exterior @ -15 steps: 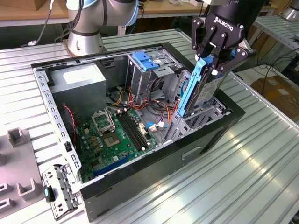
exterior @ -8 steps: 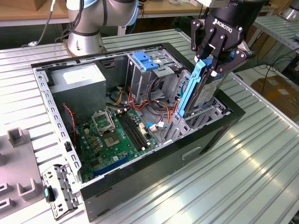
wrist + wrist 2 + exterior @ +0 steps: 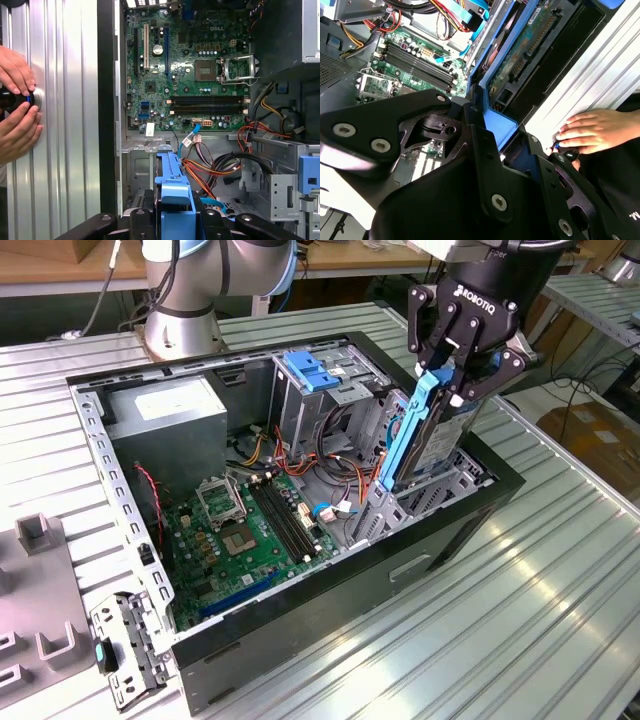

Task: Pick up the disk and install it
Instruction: 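Insert the disk into the insertion slot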

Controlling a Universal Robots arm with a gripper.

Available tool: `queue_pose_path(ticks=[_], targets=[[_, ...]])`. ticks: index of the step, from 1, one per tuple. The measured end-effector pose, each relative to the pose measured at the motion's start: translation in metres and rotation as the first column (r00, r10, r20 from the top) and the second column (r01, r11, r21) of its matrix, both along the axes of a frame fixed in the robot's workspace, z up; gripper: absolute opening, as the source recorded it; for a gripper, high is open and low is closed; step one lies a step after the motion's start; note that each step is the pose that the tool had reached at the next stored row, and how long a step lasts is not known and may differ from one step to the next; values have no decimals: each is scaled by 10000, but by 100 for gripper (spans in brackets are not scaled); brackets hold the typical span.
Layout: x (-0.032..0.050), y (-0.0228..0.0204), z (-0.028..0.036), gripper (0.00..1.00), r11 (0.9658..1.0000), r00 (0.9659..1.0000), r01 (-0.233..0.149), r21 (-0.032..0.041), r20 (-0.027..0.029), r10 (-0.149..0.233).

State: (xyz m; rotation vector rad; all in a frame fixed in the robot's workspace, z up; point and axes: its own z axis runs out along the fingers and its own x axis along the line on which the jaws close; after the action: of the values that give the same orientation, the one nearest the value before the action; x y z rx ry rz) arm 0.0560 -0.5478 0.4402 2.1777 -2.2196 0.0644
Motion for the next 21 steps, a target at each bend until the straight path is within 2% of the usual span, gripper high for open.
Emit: queue_pose_path(ticks=[7,16,18,21], targets=[[0,0,-42,37,10000,10000,0,0,0,0],[1,0,-125,37,10000,10000,0,0,0,0],[1,0,-163,37,10000,10000,0,0,0,0],[2,0,-254,37,10000,10000,0,0,0,0]])
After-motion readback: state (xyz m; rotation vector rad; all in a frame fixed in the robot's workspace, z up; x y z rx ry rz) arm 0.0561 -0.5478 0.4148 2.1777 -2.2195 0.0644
